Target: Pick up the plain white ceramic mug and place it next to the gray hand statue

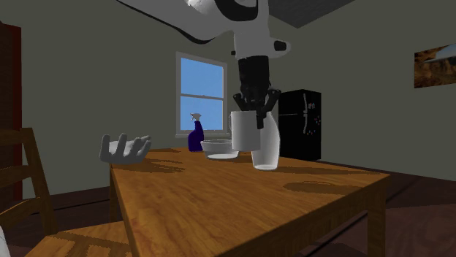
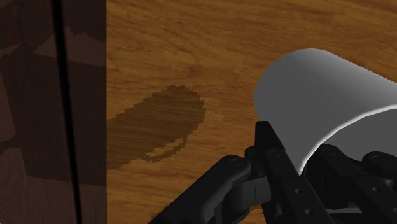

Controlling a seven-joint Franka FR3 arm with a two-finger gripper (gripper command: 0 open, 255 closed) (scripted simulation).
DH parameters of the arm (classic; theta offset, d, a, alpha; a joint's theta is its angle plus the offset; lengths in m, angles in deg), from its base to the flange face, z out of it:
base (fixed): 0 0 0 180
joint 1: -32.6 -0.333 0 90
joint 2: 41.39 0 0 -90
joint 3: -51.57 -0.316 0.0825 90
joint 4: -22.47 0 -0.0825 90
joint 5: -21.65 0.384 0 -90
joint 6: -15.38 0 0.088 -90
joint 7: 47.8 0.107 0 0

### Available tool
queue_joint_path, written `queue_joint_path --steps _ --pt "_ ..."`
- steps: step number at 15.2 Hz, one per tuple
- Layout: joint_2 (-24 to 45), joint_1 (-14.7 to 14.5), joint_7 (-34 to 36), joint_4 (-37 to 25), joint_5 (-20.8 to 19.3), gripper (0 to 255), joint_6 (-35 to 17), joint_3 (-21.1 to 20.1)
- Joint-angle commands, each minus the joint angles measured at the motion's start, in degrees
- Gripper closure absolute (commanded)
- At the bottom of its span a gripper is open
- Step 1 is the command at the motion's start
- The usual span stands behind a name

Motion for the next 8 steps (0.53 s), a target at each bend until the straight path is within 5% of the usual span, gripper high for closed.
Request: queue_joint_path --steps 1,8 --pt "0.5 -0.1 -0.1 -2.1 0.1 255 1.6 0.0" --pt "2.6 -0.2 -0.2 -9.7 0.6 255 7.2 0.1"
